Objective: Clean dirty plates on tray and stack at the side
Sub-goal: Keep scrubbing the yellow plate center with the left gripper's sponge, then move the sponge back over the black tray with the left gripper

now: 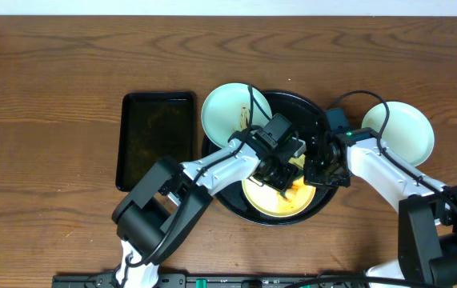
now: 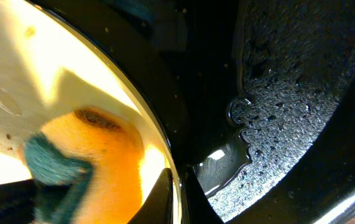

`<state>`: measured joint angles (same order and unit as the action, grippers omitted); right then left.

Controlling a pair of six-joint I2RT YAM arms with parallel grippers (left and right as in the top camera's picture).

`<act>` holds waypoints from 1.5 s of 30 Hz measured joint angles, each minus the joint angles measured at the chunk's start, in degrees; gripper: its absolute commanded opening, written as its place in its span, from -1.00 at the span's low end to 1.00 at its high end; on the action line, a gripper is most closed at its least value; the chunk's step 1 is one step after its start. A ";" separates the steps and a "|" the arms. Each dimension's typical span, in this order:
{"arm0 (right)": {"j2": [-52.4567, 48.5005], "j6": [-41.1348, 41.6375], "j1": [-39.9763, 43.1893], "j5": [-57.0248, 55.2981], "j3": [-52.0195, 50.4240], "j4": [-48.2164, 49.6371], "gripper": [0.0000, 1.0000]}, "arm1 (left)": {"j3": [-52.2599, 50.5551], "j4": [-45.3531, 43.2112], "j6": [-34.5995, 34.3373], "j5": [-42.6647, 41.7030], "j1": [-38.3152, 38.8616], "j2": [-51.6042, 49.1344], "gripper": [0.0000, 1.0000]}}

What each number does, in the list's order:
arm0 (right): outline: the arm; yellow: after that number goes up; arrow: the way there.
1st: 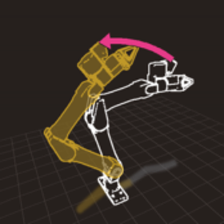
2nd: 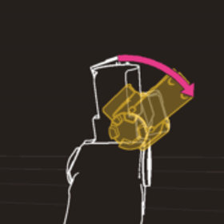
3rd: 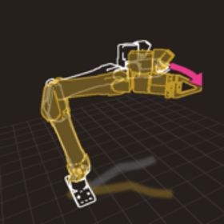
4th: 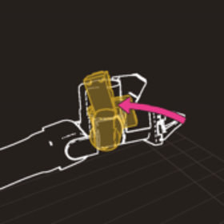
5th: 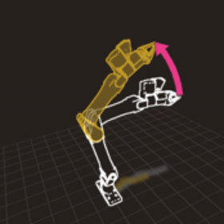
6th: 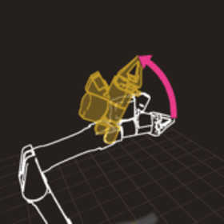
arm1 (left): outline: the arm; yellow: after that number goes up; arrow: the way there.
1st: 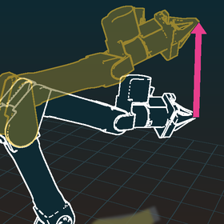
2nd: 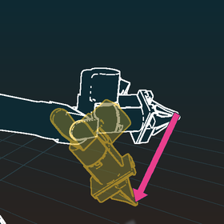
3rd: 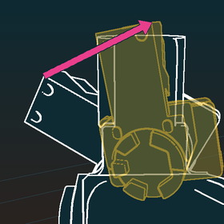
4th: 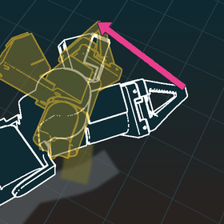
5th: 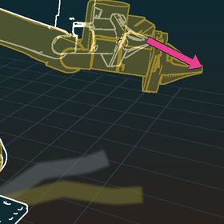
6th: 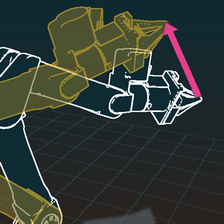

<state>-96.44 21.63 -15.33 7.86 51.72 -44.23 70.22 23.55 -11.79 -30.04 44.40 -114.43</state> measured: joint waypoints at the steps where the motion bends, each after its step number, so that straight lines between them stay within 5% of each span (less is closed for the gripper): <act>1: 0.00 0.02 0.00 0.02 0.00 -0.15 -0.98 | 0.07 0.61 0.00 0.83 -0.17 0.22 -0.85; 11: 0.00 0.02 0.00 0.02 0.02 -0.28 -0.98 | 0.11 7.93 0.50 13.20 -7.26 3.61 -0.85; 20: 0.00 0.02 0.00 0.02 0.02 -0.31 -0.98 | -0.35 8.96 1.40 14.56 -9.03 8.24 -0.85; 29: -0.09 0.20 0.00 -1.36 -0.35 0.50 -0.70 | -0.35 11.10 1.40 17.64 -9.88 22.86 -0.85; 39: 0.26 0.28 0.04 -1.07 -1.18 2.40 -0.98 | -0.35 17.16 1.51 23.17 -17.44 23.74 -0.85; 45: 1.75 0.52 0.11 -1.14 -2.64 4.04 -0.98 | -0.35 17.38 1.49 24.20 -22.53 23.74 -0.85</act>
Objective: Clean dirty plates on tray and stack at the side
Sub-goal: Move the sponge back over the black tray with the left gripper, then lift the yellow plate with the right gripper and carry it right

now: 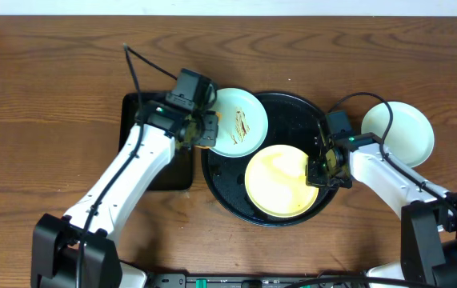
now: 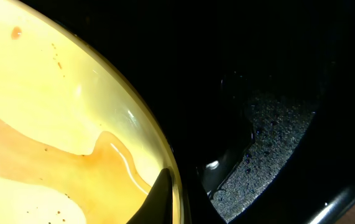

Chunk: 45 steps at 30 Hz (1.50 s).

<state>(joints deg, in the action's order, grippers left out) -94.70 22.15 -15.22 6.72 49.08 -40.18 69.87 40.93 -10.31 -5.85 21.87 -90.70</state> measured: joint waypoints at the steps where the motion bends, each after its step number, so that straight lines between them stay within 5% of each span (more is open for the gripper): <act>1: 0.00 -0.02 0.00 0.00 -0.02 0.02 -0.98 | 0.00 0.02 0.02 0.07 -0.13 0.00 -0.85; 13: 0.13 -2.54 1.07 -5.35 6.88 -5.62 -0.98 | 0.00 0.04 0.00 0.04 -0.24 0.00 -0.85; 21: 8.74 -6.40 1.51 -12.04 12.00 -5.90 -0.98 | 0.00 0.04 0.02 0.04 -0.24 0.00 -0.85; 28: 9.60 -7.37 1.51 -10.95 11.82 -7.98 -0.79 | 0.00 0.02 0.02 0.04 -0.24 0.00 -0.85; 45: 9.57 -6.84 1.51 -3.17 -7.91 9.77 -0.67 | 0.00 0.02 0.02 0.04 -0.24 0.00 -0.85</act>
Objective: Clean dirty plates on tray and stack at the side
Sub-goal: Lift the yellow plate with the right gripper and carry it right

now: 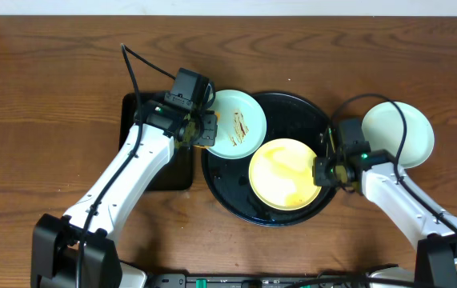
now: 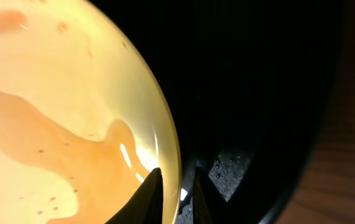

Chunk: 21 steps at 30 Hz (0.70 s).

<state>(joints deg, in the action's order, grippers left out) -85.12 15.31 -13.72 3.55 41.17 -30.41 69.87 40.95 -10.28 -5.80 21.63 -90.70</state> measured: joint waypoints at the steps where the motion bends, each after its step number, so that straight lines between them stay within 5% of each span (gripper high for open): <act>1: 0.00 0.15 0.00 0.15 -1.16 1.20 -0.61 | 0.00 0.02 0.00 0.00 0.00 0.00 -0.85; 8: 0.17 1.66 0.00 1.57 -3.48 4.31 0.10 | 0.00 0.02 0.00 0.00 0.00 0.00 -0.85; 11: 0.24 2.12 0.00 2.01 -3.48 5.16 0.70 | 0.00 0.02 0.00 0.00 0.00 0.00 -0.85; 12: 0.31 2.05 0.00 2.16 -3.48 5.73 0.72 | 0.00 0.02 0.00 0.00 0.00 0.00 -0.85; 15: 0.39 2.01 -0.02 2.38 -3.48 7.06 0.42 | 0.00 0.04 0.00 0.00 0.00 0.00 -0.85; 19: 0.22 2.34 0.00 1.88 -3.85 7.37 -0.38 | 0.00 0.37 0.00 0.00 0.00 0.00 -0.85; 21: 0.20 2.95 0.00 1.86 -3.98 7.21 -0.59 | 0.00 0.48 0.00 0.00 0.00 0.00 -0.85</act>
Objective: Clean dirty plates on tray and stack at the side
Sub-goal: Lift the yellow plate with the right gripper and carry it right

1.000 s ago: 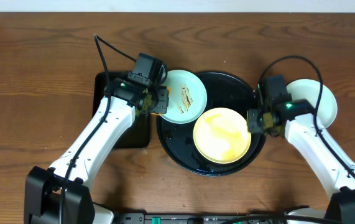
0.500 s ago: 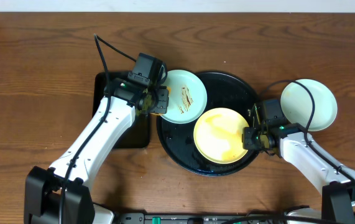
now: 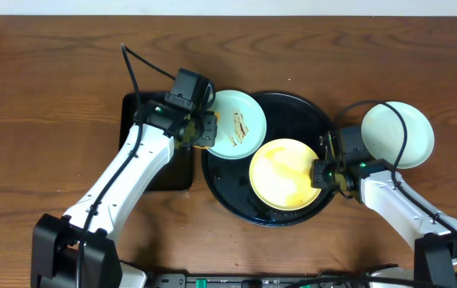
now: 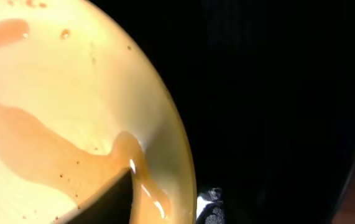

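A yellow plate wet with orange liquid lies in the round black tray. My right gripper is shut on its right rim, one finger on top of the plate. A pale green plate with a brown smear rests over the tray's upper-left rim. At that plate's left edge my left gripper is shut on an orange sponge. A clean pale plate lies on the table to the right of the tray.
A black rectangular tray sits left of the round one, partly under my left arm. Bare wooden table stretches far left and along the front. Cables loop over both arms.
My right gripper still clamps the yellow plate's rim, and in the wrist view its upper finger now lies further in over the plate. The left arm and both pale plates are unmoved.
First my left gripper held the sponge on the yellow plate while the right held its rim. Then the left arm was over at the pale green plate with the sponge. Later the right arm stood lower right, the yellow plate shifted slightly, and it remains gripped.
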`<state>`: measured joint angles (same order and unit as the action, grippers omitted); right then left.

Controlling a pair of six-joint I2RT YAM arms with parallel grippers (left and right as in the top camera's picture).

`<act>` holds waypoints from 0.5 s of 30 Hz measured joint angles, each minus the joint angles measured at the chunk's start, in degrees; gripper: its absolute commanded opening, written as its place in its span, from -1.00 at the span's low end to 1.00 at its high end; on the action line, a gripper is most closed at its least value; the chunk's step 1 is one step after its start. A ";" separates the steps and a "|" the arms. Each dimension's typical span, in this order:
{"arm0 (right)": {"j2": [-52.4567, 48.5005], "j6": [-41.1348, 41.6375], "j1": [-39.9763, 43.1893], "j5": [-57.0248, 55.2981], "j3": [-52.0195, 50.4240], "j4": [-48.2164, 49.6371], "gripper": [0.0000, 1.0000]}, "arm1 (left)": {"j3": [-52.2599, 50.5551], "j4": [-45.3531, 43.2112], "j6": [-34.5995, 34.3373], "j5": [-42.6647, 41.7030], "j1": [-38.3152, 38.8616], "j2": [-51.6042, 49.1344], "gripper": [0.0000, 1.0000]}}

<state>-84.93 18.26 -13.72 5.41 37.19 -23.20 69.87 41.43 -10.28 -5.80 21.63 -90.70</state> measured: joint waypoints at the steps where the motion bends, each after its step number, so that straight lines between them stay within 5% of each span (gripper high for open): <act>1: 0.00 0.44 0.00 -0.07 -0.07 -0.11 -0.73 | 0.00 0.00 0.00 0.00 0.00 0.00 -0.85; 3: 0.00 1.03 0.00 -0.07 -0.20 -0.15 -0.98 | 0.00 0.02 0.00 0.00 0.00 0.00 -0.85; 15: 0.04 1.22 0.04 1.25 -0.22 1.11 -0.98 | 0.00 0.13 0.00 0.00 0.00 0.00 -0.85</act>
<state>-84.88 19.49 -13.67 6.66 36.97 -22.09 69.87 41.56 -10.28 -5.80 21.63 -90.70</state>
